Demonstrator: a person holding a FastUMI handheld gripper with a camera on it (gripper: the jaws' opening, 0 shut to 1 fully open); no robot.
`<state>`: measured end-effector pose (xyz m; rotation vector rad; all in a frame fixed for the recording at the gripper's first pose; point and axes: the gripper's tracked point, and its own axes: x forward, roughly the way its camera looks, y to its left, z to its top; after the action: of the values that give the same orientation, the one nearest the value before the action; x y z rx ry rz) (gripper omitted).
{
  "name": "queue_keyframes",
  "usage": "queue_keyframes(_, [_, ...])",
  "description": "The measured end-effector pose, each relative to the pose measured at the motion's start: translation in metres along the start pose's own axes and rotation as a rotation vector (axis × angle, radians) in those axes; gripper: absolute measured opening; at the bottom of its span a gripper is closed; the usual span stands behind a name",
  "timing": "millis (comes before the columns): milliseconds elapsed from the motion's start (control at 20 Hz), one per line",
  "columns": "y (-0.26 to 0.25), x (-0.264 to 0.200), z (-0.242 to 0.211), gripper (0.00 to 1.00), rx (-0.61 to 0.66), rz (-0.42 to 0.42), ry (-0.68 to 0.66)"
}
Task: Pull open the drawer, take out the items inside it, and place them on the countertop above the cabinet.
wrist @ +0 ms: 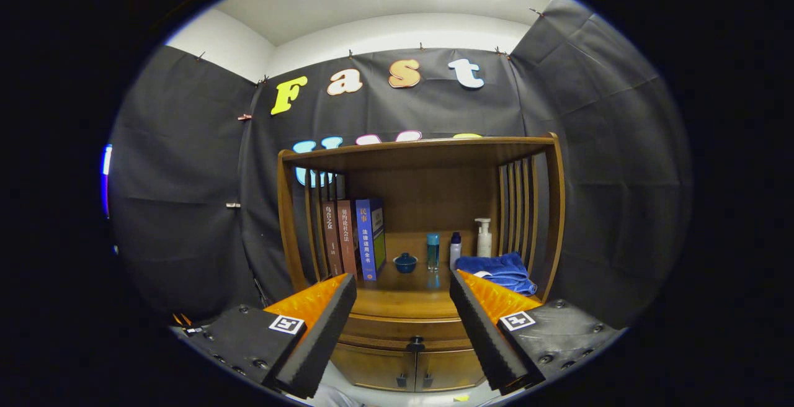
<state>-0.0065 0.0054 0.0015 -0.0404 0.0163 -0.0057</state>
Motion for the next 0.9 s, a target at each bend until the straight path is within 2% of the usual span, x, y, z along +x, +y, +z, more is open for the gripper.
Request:
queue_keyframes(400, [0.004,-0.007,0.005,0.98,-0.009,0.006,-0.013])
queue_keyframes(700, [-0.001,-0.024,-0.005,0.99,-0.018,-0.005,-0.003])
queue_keyframes(900, [0.000,-0.016,-0.014,0.99,-0.011,-0.006,0.017])
